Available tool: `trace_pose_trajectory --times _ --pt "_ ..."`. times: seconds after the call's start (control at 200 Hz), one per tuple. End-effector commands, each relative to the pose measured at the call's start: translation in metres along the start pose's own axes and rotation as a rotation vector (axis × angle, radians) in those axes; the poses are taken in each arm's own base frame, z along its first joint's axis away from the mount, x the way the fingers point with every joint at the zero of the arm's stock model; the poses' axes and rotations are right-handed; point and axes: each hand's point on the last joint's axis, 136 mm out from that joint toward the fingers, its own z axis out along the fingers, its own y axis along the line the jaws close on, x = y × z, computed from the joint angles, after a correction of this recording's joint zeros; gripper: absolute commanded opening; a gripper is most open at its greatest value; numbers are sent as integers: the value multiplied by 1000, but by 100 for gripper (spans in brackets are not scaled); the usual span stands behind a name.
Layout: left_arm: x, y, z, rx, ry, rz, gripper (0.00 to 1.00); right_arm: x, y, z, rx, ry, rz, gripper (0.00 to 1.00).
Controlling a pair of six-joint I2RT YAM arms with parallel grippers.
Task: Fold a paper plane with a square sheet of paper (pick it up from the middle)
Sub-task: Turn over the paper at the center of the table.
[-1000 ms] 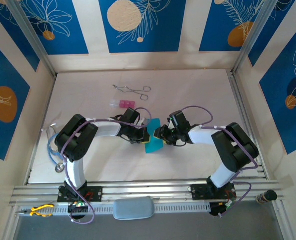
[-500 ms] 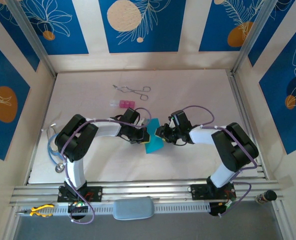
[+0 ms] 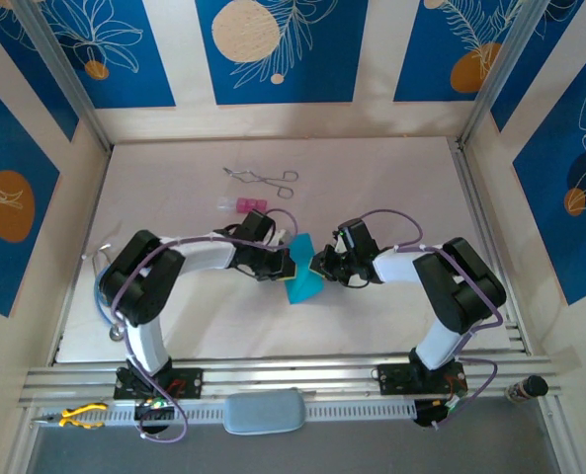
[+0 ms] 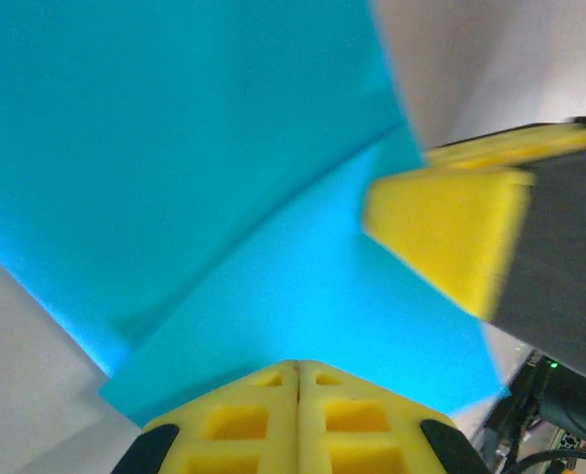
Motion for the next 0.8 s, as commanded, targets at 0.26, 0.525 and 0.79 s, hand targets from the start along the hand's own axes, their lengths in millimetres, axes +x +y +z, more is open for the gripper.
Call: trace_pose_trajectory --times 0.26,0.525,0.79 --pt "-26 -15 -69 -130 -248 133 14 -4 19 -33 14 -44 -121 6" --pt "-41 -7 -121 -244 -468 174 24 -14 20 -85 240 -149 -274 5" --pt "-45 14 -168 -372 -666 162 38 -33 11 -133 581 -212 -397 5"
